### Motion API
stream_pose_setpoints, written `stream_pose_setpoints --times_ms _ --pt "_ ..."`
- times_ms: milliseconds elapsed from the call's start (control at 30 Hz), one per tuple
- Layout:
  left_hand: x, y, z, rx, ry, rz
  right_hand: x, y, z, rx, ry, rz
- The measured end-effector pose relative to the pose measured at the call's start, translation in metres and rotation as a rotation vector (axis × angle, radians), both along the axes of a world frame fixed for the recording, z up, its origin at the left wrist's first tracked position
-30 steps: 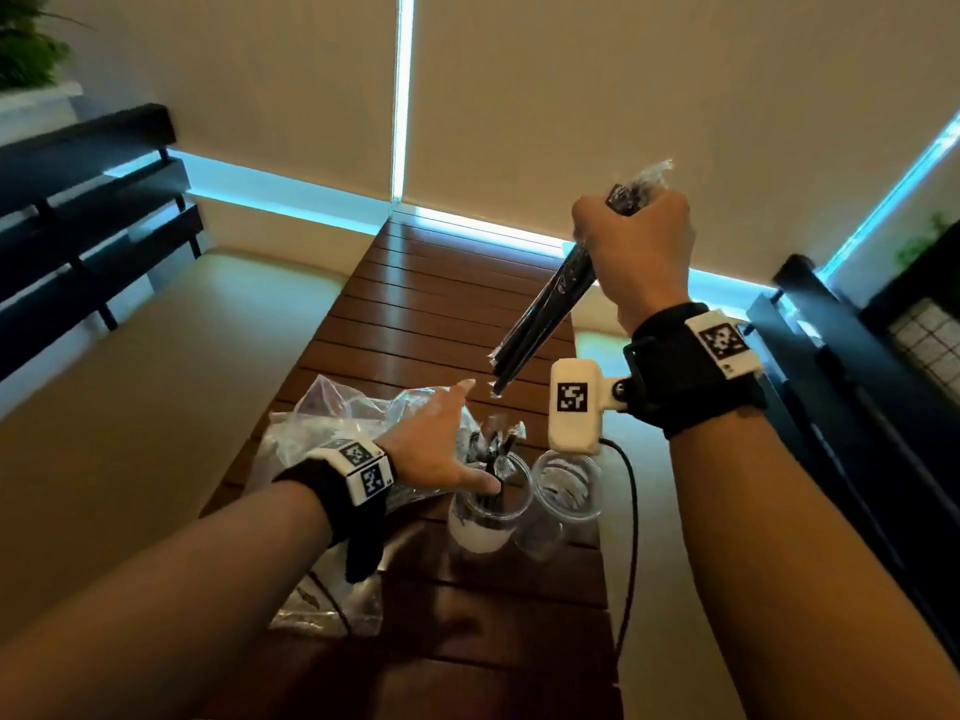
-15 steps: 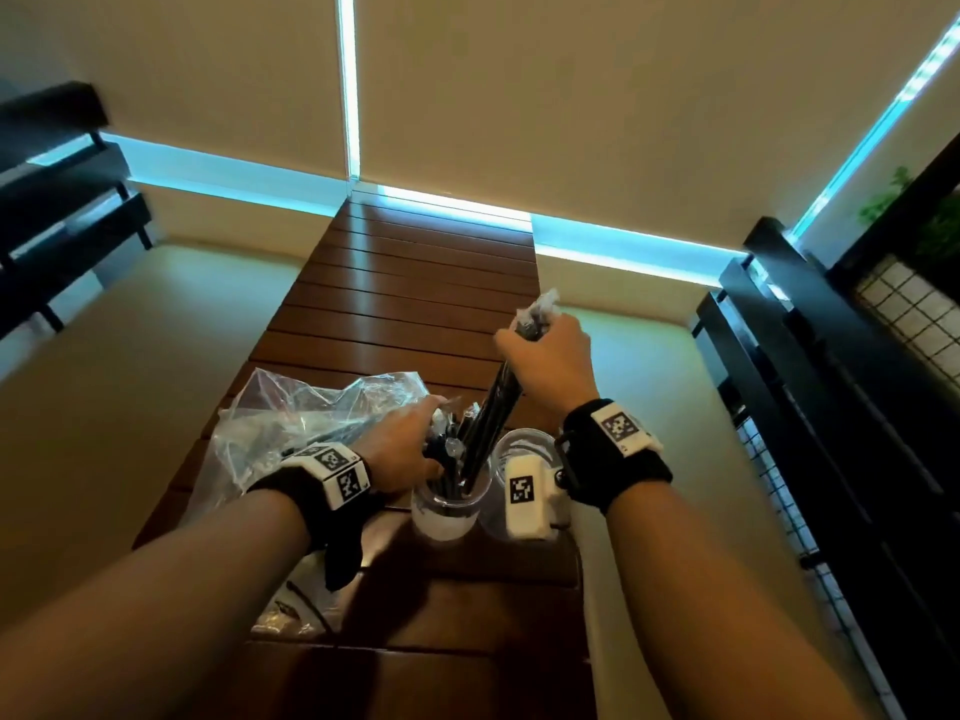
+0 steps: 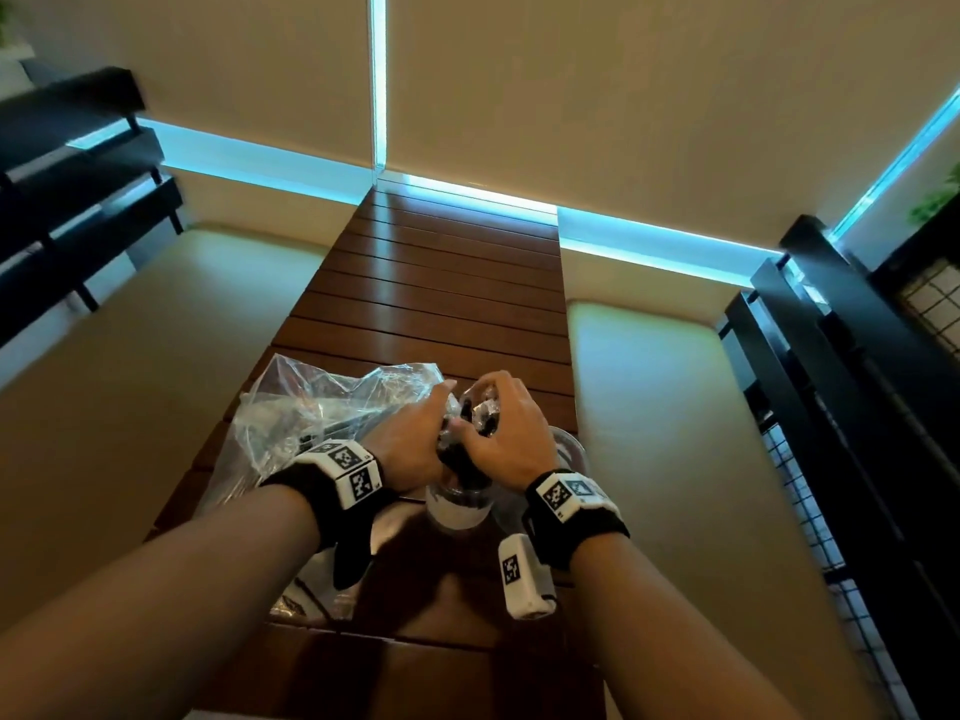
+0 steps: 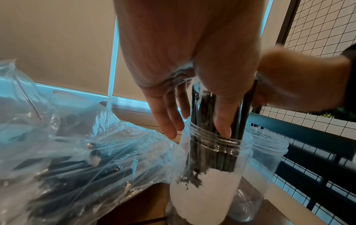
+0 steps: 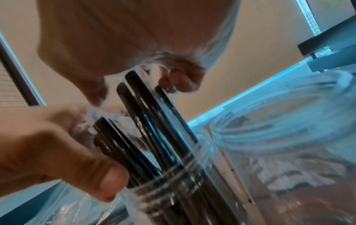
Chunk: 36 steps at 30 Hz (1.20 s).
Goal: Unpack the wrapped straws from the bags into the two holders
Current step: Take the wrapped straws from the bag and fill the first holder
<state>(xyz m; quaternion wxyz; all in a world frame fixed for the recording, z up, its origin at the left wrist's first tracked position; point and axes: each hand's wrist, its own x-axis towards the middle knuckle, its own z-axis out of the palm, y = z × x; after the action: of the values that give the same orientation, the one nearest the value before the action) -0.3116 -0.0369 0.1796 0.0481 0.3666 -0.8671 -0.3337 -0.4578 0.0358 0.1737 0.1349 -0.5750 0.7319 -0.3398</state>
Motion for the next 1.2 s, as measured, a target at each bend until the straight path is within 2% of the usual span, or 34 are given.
stream_pose_setpoints --times_ms 133,233,333,433,500,567,667,767,833,967,1033,1100,1133,1200 --pt "0.004 -0.002 -0.009 0.001 0.011 0.036 0.006 0.001 0.019 -0.096 0.229 -0.09" --pt "0.007 -0.004 -0.01 -0.035 -0.031 0.081 0.017 -0.005 0.014 0.017 0.336 0.007" --pt "0.01 -0.005 -0.004 0.013 -0.089 0.122 0.026 -0.005 -0.009 0.163 0.271 0.095" --pt "0.018 -0.01 -0.003 0.112 -0.159 0.119 0.028 -0.008 -0.021 0.154 0.16 0.062" --pt "0.025 -0.012 -0.002 0.185 -0.111 0.135 0.027 -0.012 -0.017 0.094 0.098 0.02" --pt "0.029 -0.018 -0.004 0.157 -0.003 0.138 0.029 -0.016 -0.007 -0.01 0.048 -0.014" --pt "0.025 -0.016 -0.003 0.087 0.139 0.08 0.033 -0.017 -0.005 0.013 0.098 0.043" --pt "0.023 -0.015 -0.005 0.117 0.081 -0.022 0.031 -0.013 -0.014 0.135 0.22 0.064" --pt "0.032 -0.018 -0.004 0.09 0.044 -0.015 0.028 -0.011 -0.014 0.163 0.325 0.025" --pt "0.067 -0.044 0.008 -0.167 0.106 0.267 0.043 -0.019 0.015 -0.059 0.432 -0.064" --pt "0.091 -0.06 0.016 -0.295 0.166 0.495 0.063 -0.034 0.029 -0.165 0.405 0.039" --pt "0.113 -0.073 0.016 -0.369 0.107 0.704 0.089 -0.05 0.039 -0.158 0.366 0.261" --pt "0.123 -0.077 0.012 -0.341 0.034 0.792 0.102 -0.058 0.04 -0.109 0.348 0.363" --pt "0.14 -0.078 0.01 -0.132 -0.041 0.905 0.129 -0.075 0.032 0.034 0.32 0.509"
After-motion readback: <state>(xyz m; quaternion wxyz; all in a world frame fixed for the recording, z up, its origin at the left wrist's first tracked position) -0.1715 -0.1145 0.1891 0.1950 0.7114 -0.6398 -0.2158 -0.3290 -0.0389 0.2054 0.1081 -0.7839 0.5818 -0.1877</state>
